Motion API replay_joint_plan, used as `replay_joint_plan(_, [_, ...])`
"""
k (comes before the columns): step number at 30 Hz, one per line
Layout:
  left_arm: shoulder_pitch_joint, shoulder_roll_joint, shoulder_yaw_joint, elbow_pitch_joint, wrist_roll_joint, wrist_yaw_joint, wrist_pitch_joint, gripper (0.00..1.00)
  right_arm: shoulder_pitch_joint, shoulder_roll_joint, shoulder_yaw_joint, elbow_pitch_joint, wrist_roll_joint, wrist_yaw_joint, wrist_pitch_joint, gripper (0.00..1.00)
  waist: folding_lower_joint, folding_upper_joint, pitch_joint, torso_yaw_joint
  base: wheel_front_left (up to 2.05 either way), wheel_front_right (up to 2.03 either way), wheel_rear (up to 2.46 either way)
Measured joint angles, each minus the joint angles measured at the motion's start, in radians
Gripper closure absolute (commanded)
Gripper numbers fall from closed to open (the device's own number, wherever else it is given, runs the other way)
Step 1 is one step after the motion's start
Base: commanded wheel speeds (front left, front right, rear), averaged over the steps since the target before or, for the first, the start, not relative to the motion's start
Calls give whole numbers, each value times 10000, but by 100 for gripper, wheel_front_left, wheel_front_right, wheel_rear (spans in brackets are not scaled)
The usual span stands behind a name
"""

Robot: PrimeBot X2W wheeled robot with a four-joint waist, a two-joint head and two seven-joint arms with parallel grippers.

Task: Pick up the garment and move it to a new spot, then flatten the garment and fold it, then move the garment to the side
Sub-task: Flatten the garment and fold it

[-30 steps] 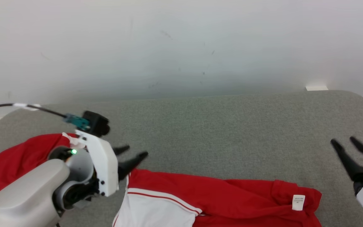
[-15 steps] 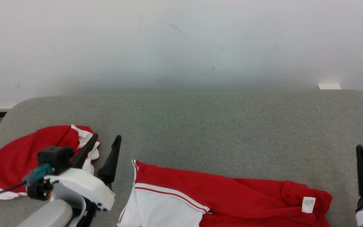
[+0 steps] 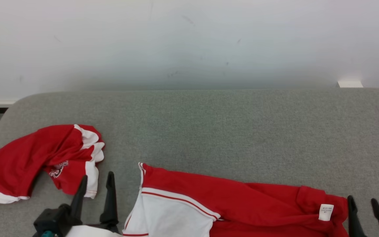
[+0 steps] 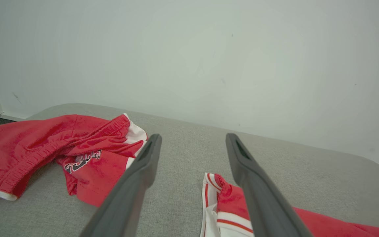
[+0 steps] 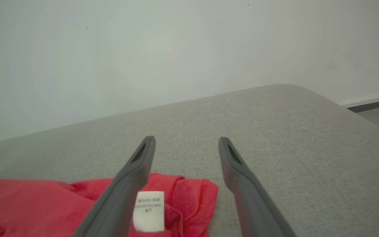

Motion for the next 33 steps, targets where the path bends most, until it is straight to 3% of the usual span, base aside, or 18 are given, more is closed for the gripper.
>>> replay_joint_plan(4, [222, -842, 585, 399, 527, -913, 0, 0, -140, 13, 251, 481, -15, 0, 295, 0, 0, 0, 141, -44, 0, 0, 0])
replay_joint_plan(10, [142, -1582, 1206, 989, 1306, -1921, 0, 0, -700, 104, 504, 1509, 226, 0, 1145, 0, 0, 0, 223, -7, 0, 0, 0])
replay_joint_plan(18, [34, -2151, 1870, 1402, 1896, -2729, 0, 0, -1460, 468, 236, 3060, 84, 0, 2761, 0, 0, 0, 335, 77, 0, 0, 0])
replay_joint_plan(24, [-6, -2414, 2088, 1664, 2113, -3091, 0, 0, -1792, 433, 531, 3340, 134, -61, 4230, 0, 0, 0, 310, 244, 0, 0, 0])
replay_joint_plan(25, [-6, -2443, 2115, 1712, 2127, -3135, -2, 0, -1795, 408, 621, 3271, 255, -77, 4449, 7, 0, 0, 296, 277, 0, 0, 0])
replay_joint_plan(28, [-6, -2516, 2182, 1814, 2155, -3223, -2, 0, -1763, 364, 851, 2982, 508, -86, 4913, 100, -1, 0, 245, 353, 0, 0, 0])
replay_joint_plan(33, [4, -2569, 2207, 1962, 2169, -3264, -2, 0, -1720, 217, 961, 2621, 619, -29, 5367, 100, 0, 0, 151, 400, 0, 0, 0])
